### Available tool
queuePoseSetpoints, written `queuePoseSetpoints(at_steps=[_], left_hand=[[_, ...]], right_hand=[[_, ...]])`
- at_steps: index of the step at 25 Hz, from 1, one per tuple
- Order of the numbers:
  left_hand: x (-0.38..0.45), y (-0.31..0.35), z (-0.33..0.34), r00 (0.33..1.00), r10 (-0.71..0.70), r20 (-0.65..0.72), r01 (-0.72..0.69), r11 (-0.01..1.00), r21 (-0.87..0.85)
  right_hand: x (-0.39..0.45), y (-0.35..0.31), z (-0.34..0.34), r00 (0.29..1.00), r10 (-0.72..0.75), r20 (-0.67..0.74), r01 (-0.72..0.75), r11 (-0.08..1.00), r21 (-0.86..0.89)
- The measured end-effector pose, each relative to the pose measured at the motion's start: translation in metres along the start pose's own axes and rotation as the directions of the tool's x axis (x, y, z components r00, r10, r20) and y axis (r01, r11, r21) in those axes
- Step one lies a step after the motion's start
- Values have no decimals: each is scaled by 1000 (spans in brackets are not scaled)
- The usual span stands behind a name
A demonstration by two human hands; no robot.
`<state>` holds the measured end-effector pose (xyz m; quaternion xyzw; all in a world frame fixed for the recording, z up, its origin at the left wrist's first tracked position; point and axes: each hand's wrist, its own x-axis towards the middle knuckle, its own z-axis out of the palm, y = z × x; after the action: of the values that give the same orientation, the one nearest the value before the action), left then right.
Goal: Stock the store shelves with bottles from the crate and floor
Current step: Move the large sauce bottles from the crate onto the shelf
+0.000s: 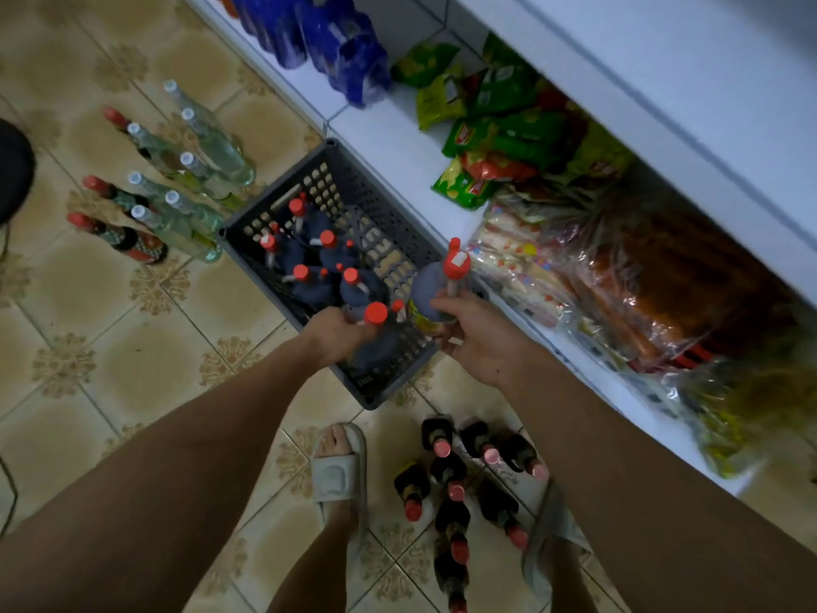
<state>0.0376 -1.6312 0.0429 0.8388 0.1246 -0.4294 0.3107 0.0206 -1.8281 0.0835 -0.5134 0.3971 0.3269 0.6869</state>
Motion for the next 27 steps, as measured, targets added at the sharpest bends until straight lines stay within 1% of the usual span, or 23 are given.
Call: queuePoseSetpoints(at_steps=[1,3,6,9,11,13,17,20,23,25,27], left_hand=[[-13,5,-4,1000,20,-9,-21,994,-107],[-38,23,-15,995,97,-39,-103,969,-225],[-66,56,-32,975,219,-45,-223,939,-262],[-96,108,-52,942,337,-12,-328,907,-265],[-116,148,-66,888,458,34,-441,871,-218],[-134,188,-80,815,575,67,-563,815,-141],[-170,265,-98,695,704,149,-678,710,-191],[-197,318,-94,608,764,216,-742,644,-186],[-216,365,-73,552,806,212,-783,589,-202],[-226,392,-53,522,828,206,-797,559,-228],[-234,417,-30,495,838,230,-804,542,-244]], right_hand=[[-14,-6,-5,999,-33,16,33,999,8],[-46,-18,-14,994,-104,42,102,994,34],[-91,-28,-31,972,-227,56,224,973,50],[-140,-41,-51,939,-344,27,341,937,69],[-173,-52,-65,908,-418,22,416,908,56],[-210,-66,-82,876,-482,16,482,876,27],[-275,-91,-117,805,-593,-20,593,802,78],[-310,-104,-140,750,-656,-86,662,746,76],[-336,-116,-168,689,-702,-182,718,694,41],[-349,-123,-189,658,-715,-235,741,671,33],[-361,-125,-214,635,-722,-274,755,656,23]])
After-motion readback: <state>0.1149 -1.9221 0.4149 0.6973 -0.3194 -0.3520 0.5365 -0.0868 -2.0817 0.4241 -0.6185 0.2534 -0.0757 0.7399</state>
